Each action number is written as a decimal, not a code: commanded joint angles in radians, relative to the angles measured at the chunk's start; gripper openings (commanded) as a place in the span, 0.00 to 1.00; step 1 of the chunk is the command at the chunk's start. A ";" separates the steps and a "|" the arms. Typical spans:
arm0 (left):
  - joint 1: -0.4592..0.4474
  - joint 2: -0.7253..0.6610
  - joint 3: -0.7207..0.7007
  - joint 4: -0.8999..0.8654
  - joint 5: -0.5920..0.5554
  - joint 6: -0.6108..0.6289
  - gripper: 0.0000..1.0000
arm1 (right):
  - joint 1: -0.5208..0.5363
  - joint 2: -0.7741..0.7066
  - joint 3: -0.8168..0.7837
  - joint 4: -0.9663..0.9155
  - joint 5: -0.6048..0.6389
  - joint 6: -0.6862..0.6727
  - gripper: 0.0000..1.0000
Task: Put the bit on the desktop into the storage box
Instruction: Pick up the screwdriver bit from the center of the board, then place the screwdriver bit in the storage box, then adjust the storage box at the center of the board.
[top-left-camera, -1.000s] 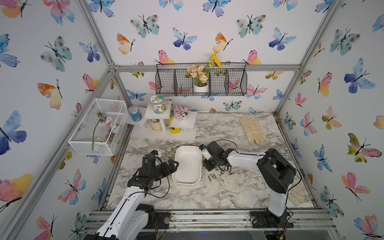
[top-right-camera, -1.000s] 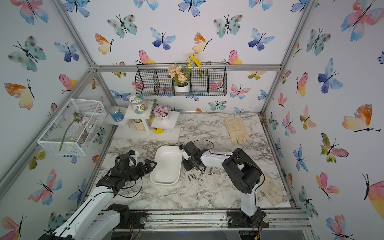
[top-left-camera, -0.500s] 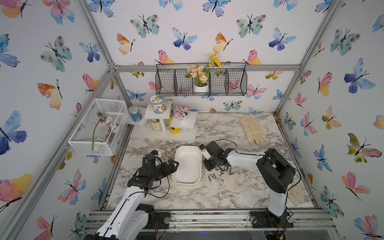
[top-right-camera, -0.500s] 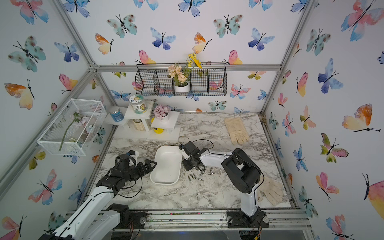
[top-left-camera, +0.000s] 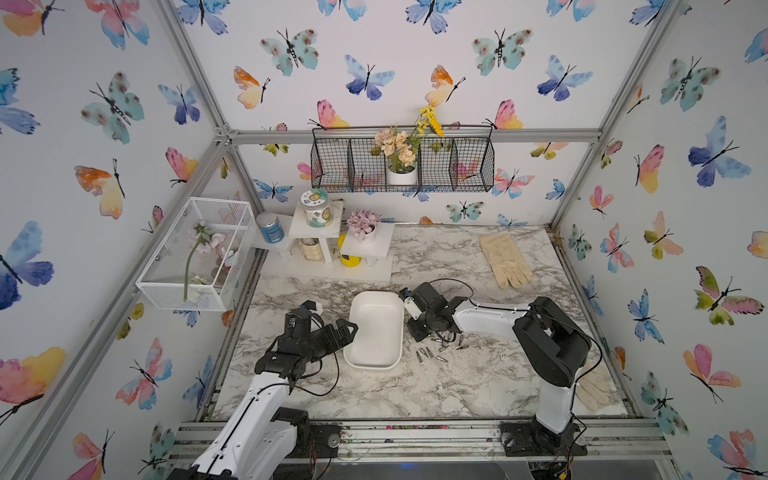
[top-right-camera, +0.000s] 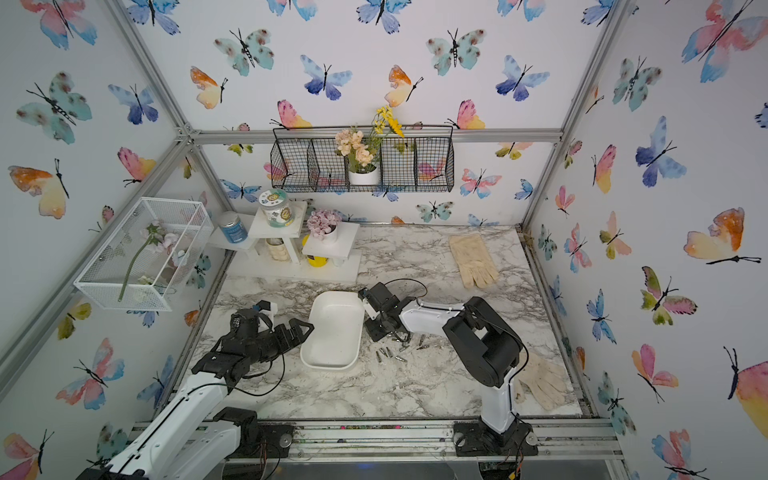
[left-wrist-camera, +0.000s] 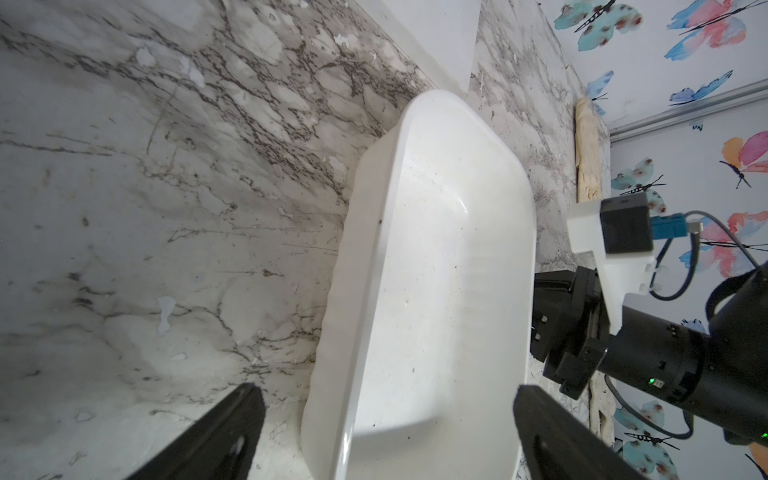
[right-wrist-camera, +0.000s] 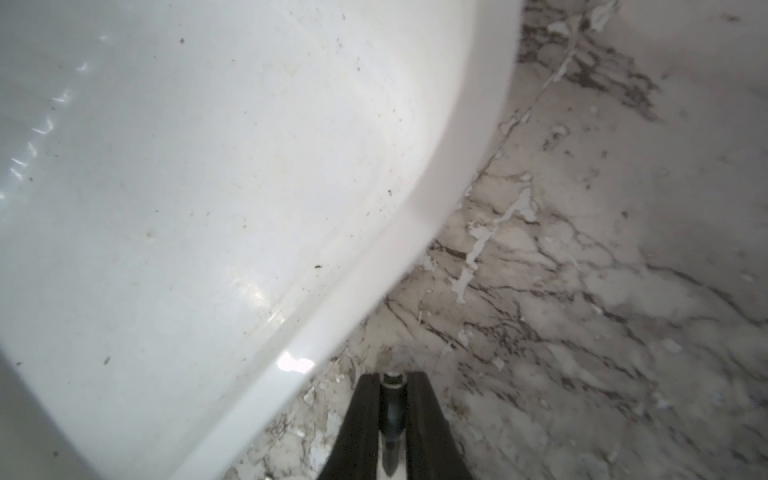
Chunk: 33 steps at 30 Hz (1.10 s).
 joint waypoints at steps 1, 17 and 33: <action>0.005 0.003 -0.006 -0.006 0.014 0.015 0.99 | 0.006 -0.031 0.015 -0.060 0.054 0.017 0.11; 0.005 -0.008 -0.016 0.012 0.057 0.019 0.99 | 0.006 -0.258 0.097 -0.093 0.004 0.034 0.10; 0.005 -0.058 -0.024 -0.013 -0.003 -0.018 0.99 | 0.098 -0.017 0.291 -0.054 -0.131 0.066 0.11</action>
